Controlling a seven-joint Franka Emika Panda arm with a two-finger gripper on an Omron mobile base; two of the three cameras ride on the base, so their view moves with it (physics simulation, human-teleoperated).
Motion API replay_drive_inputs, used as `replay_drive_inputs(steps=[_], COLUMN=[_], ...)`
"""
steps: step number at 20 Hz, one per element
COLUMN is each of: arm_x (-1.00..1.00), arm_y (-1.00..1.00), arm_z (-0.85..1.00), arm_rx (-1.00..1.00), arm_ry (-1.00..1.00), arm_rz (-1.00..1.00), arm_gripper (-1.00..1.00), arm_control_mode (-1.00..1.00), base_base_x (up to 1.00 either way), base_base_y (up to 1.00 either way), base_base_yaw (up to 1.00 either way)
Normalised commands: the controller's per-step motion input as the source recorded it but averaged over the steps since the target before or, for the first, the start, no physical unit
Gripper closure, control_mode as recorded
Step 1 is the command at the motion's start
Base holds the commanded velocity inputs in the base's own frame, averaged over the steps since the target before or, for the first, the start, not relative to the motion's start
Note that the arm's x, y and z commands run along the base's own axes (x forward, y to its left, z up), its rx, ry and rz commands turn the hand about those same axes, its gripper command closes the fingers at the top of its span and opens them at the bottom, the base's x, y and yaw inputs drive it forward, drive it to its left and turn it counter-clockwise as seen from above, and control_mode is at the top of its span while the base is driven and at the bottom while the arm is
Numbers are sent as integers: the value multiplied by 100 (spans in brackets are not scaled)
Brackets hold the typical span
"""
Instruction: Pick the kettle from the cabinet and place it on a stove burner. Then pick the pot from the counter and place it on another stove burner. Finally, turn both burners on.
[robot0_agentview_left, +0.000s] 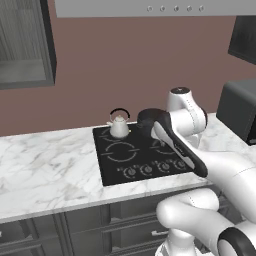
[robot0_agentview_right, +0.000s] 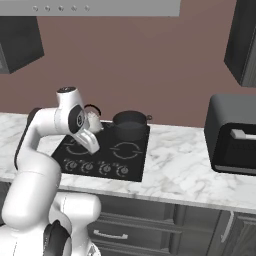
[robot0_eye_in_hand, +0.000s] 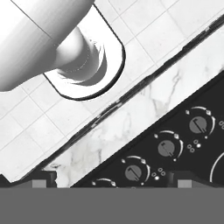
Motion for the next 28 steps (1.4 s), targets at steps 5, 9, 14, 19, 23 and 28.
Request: replay_drive_inputs(steps=[5,9,14,19,23,28], arm_x=[-11,-12,-7,-2,0,0], arm_y=[11,14,13,16,18,15], arm_z=[-11,-9,-10,-9,-13,-17], arm_rx=[2,3,1,0,0,0], arm_ry=[0,0,0,0,0,0], arm_rz=[0,0,0,0,0,-1], arm_gripper=[-100,-100,-100,-100,-100,-100], arm_control_mode=[-100,-100,-100,-100,-100,-100], base_base_x=[0,0,0,0,0,0], base_base_y=[0,0,0,0,0,0], base_base_yaw=[0,0,0,0,0,0])
